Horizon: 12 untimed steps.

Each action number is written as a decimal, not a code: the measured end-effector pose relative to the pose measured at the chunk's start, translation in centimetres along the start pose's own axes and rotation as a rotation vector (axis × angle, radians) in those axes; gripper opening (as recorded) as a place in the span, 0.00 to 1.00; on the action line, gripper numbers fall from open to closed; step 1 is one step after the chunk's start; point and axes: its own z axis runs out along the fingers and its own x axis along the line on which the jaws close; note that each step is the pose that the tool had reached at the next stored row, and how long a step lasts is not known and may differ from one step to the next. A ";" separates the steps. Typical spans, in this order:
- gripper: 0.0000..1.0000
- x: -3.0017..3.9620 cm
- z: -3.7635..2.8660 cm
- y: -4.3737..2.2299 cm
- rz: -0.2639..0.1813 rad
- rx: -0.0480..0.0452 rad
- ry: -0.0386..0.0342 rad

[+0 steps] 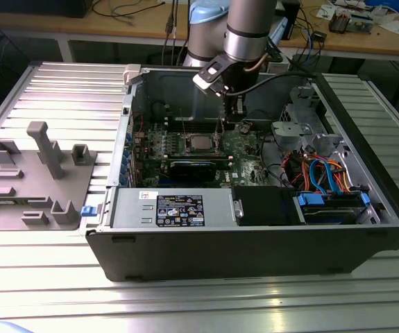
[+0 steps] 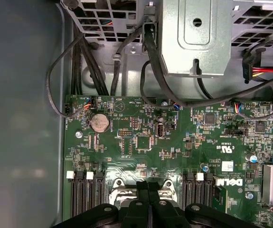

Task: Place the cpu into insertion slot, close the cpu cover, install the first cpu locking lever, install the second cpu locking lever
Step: 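Close the cpu cover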

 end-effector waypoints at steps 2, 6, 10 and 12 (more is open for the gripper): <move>0.11 0.00 0.00 -0.06 0.000 0.0000 0.0000; 0.11 0.01 0.00 -0.17 0.000 0.0000 0.0000; 0.11 0.01 0.00 -0.32 0.000 0.0000 0.0000; 0.11 0.01 0.00 -0.38 0.000 0.0000 0.0000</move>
